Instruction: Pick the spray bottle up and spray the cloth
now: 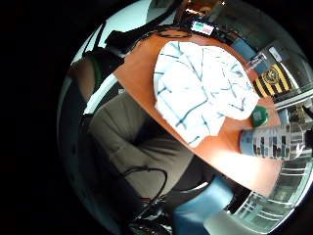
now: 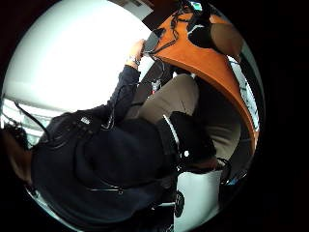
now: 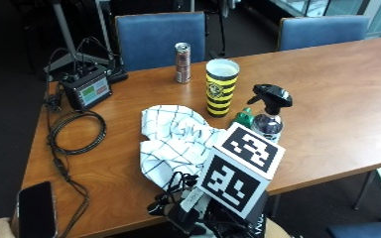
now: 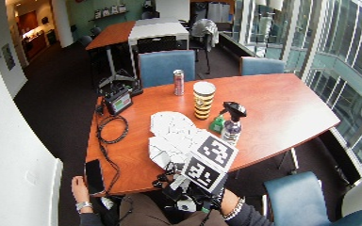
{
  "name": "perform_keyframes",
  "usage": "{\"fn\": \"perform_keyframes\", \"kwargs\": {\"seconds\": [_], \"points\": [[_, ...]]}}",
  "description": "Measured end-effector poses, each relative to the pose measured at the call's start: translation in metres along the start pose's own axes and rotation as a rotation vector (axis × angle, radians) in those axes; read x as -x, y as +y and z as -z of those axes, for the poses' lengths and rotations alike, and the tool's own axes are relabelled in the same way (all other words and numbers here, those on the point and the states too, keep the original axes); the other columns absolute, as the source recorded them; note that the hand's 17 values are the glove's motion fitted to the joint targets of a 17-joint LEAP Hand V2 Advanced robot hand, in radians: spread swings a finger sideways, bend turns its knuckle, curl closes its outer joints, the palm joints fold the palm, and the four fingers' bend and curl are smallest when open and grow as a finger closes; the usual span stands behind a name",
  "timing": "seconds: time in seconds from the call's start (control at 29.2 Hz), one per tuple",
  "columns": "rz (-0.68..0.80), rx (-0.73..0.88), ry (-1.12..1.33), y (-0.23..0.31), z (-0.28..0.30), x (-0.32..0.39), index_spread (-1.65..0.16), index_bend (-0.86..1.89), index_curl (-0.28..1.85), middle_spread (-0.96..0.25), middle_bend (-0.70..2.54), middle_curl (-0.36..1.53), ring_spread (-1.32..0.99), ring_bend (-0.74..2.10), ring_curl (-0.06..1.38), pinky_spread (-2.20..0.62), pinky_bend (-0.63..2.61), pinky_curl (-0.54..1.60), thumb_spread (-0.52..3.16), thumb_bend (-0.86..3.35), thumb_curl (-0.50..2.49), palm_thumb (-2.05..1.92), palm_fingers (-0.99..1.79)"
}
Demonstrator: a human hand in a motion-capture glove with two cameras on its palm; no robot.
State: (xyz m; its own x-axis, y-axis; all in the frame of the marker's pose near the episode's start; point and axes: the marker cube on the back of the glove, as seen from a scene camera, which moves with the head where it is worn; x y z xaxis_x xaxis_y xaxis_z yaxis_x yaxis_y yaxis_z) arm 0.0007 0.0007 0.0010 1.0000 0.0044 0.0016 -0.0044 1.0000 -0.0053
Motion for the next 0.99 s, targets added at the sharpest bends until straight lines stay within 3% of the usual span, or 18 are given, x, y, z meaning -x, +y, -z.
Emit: {"fn": "perform_keyframes", "kwargs": {"seconds": [0.41,0.99], "points": [[-0.014,0.024,0.0,0.001,-0.005,-0.002,-0.36,0.2,0.24,-0.14,0.28,0.21,-0.14,0.4,0.24,0.15,0.21,0.19,0.9,0.25,0.16,0.51,0.79],[-0.044,0.0,0.039,-0.005,0.012,-0.015,-0.4,0.17,0.3,-0.15,0.21,0.29,-0.15,0.35,0.29,0.18,0.18,0.24,1.1,0.15,0.23,0.57,0.81]]}}
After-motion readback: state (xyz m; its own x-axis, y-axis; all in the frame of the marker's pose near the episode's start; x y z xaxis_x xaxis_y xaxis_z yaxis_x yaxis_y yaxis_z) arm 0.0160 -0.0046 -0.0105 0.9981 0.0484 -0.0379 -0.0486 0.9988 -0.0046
